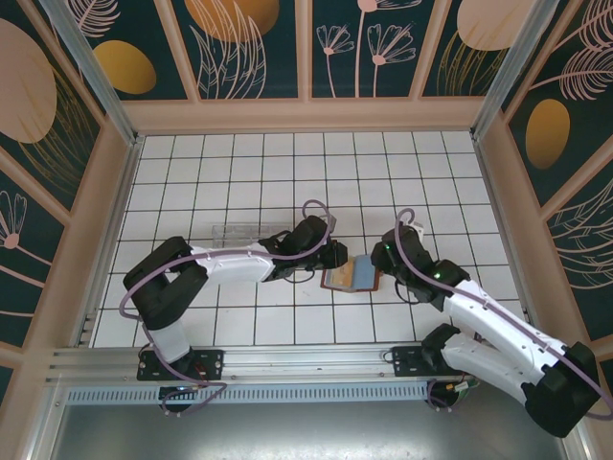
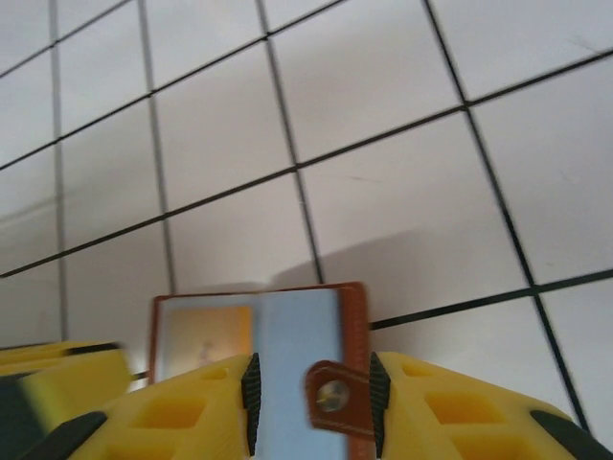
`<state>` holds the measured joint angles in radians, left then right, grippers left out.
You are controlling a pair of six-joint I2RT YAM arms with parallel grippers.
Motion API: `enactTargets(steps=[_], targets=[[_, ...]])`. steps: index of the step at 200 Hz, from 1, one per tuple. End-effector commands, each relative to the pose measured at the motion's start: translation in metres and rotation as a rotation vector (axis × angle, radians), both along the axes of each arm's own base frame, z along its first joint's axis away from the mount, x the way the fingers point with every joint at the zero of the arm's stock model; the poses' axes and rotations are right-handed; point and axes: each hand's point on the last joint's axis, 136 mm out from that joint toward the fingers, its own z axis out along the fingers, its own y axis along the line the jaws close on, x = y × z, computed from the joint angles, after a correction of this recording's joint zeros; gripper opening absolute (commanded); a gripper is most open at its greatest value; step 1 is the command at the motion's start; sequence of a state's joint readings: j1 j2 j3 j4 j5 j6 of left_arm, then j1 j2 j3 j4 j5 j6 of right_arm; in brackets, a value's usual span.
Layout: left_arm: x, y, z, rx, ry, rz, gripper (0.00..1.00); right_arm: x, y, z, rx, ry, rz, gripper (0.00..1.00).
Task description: Take the credit cards out of the card holder
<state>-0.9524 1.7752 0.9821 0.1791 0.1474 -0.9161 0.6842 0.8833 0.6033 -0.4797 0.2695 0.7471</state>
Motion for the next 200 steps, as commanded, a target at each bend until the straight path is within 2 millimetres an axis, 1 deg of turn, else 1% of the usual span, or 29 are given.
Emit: enactTargets(steps=[1, 15, 31, 49, 65, 82, 97, 112, 124, 138, 156, 159, 169, 185, 200], targets=[[-0.001, -0.007, -0.001, -0.004, -0.006, -0.025, 0.22, 0.000, 0.015, 0.012, 0.009, -0.005, 0.016, 0.38], [-0.002, -0.005, -0.005, 0.013, -0.001, -0.020, 0.21, 0.002, 0.030, 0.011, 0.052, 0.002, 0.054, 0.36], [0.000, 0.003, -0.011, 0.049, 0.001, 0.008, 0.21, 0.002, 0.048, 0.005, 0.123, 0.019, 0.099, 0.33], [0.001, 0.011, -0.014, 0.083, 0.000, 0.035, 0.21, 0.002, 0.055, -0.010, 0.147, 0.054, 0.111, 0.32], [0.003, 0.020, -0.019, 0.111, 0.001, 0.067, 0.21, 0.001, 0.052, -0.027, 0.142, 0.097, 0.098, 0.30], [0.003, 0.020, -0.019, 0.109, 0.008, 0.074, 0.23, 0.000, 0.046, -0.046, 0.149, 0.136, 0.091, 0.26], [0.001, 0.019, -0.024, 0.112, 0.021, 0.066, 0.26, -0.002, 0.039, -0.057, 0.143, 0.156, 0.078, 0.23], [0.000, 0.019, -0.029, 0.118, 0.034, 0.062, 0.28, -0.003, 0.032, -0.066, 0.112, 0.168, 0.066, 0.23], [0.000, 0.020, -0.032, 0.121, 0.041, 0.064, 0.33, -0.004, 0.029, -0.074, 0.091, 0.181, 0.064, 0.23], [-0.001, 0.019, -0.037, 0.126, 0.050, 0.056, 0.33, -0.005, 0.028, -0.083, 0.083, 0.195, 0.074, 0.22], [-0.001, 0.015, -0.037, 0.113, 0.046, 0.034, 0.26, -0.005, 0.027, -0.088, 0.085, 0.199, 0.076, 0.22], [-0.006, 0.020, -0.046, 0.130, 0.058, 0.028, 0.25, -0.005, 0.027, -0.088, 0.087, 0.200, 0.077, 0.22], [-0.008, 0.018, -0.048, 0.121, 0.060, 0.011, 0.23, -0.004, 0.028, -0.088, 0.095, 0.199, 0.079, 0.22], [-0.011, 0.018, -0.052, 0.123, 0.066, -0.003, 0.23, -0.002, 0.031, -0.083, 0.107, 0.188, 0.089, 0.22], [-0.011, 0.021, -0.060, 0.150, 0.075, 0.002, 0.19, 0.001, 0.033, -0.076, 0.119, 0.163, 0.097, 0.22]])
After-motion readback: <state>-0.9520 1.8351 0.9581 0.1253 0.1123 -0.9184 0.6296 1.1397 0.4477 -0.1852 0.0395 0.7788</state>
